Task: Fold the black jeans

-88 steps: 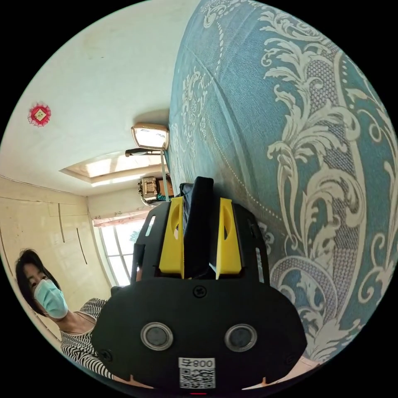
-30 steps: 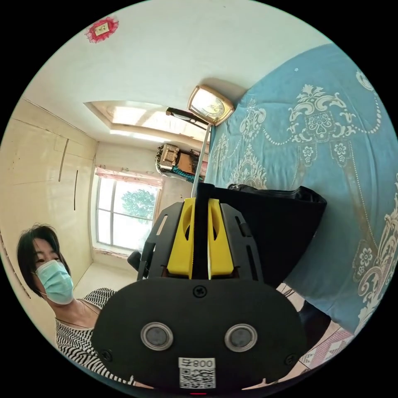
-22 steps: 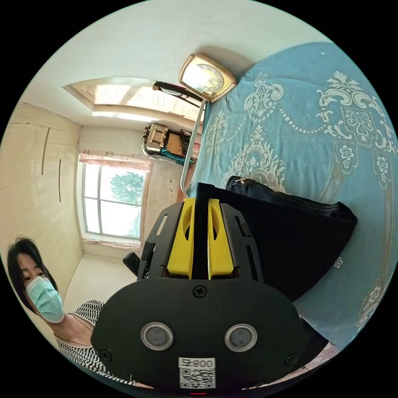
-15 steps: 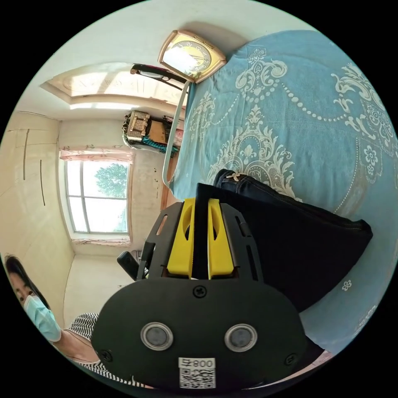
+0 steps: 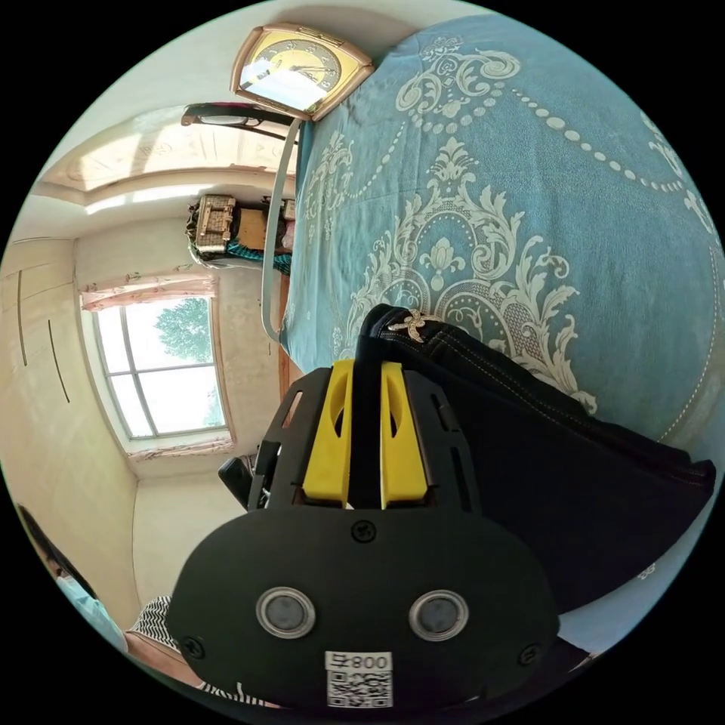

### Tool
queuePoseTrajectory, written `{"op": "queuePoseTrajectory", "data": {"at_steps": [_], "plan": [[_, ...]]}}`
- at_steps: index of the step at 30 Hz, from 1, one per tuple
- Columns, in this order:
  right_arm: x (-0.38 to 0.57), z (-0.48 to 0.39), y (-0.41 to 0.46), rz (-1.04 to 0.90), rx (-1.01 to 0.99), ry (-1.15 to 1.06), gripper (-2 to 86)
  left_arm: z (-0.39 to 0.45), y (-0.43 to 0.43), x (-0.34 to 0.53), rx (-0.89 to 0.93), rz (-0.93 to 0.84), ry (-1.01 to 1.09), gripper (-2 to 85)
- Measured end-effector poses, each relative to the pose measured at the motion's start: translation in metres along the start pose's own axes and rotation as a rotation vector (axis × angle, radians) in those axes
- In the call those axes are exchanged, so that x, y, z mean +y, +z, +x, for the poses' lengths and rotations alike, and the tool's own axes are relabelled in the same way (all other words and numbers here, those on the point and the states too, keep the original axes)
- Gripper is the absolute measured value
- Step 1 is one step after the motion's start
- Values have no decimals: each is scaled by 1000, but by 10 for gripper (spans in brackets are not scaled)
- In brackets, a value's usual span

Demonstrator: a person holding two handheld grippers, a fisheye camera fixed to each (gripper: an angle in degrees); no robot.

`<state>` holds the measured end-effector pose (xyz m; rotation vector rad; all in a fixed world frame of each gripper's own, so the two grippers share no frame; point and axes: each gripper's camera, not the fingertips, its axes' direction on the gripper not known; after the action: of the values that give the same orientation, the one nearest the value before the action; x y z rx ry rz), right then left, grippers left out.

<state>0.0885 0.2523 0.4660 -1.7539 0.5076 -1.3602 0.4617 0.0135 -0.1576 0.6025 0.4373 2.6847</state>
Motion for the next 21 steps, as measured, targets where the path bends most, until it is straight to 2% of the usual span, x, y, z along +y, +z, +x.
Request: {"op": "queuePoseTrajectory", "data": {"at_steps": [7, 13, 16, 21], "plan": [[-26, -31, 28, -4, -47, -13, 78, -42, 19, -4, 25, 16, -102, 19], [-20, -67, 18, 41, -197, -106, 11, -63, 28, -1, 71, 54, -181, 27], [-7, -92, 18, 42, -102, -167, 4, -67, 26, 2, 82, 102, -211, 22], [5, -123, 59, -78, -53, -234, 1, -50, 16, 5, 9, 226, -216, 5]]}}
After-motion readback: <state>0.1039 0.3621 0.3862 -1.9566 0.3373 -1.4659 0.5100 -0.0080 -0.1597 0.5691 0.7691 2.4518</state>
